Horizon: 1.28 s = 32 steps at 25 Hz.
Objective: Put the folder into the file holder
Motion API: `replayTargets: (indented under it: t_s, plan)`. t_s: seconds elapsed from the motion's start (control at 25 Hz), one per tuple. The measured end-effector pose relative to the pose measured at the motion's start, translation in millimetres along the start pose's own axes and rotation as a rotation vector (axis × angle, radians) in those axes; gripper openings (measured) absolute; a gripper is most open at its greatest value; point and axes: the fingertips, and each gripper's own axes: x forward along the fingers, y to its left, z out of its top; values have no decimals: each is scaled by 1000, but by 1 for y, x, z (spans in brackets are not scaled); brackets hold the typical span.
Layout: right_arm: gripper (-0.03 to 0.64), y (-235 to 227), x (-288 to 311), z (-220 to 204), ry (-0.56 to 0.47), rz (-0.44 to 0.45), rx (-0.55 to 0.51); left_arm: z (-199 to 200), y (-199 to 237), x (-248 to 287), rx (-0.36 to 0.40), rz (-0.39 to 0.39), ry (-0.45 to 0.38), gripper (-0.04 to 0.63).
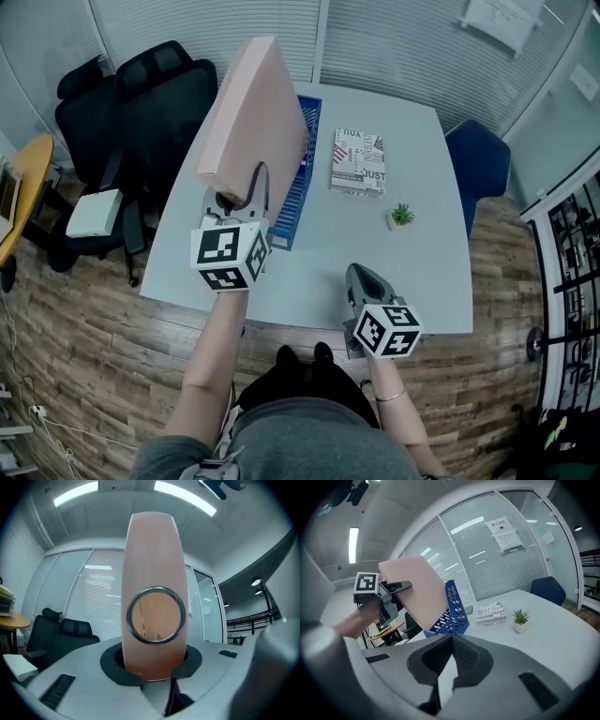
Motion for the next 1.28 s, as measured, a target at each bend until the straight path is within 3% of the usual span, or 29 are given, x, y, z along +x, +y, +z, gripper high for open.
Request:
replayTargets:
  t_s: [0.52, 0.72, 1.04, 1.28]
  plan:
    - [6, -18, -18, -8, -12, -58, 41, -7, -12, 32, 61, 10, 28, 121]
    - [6, -26, -21, -5, -17, -64, 48, -10, -12, 40, 38, 35, 34, 120]
    - [6, -36, -21, -7, -4, -56, 59, -34, -22, 43, 75, 51, 70, 120]
    - [6, -39, -19, -9, 8, -45, 61, -58, -21, 43, 54, 69, 116, 120]
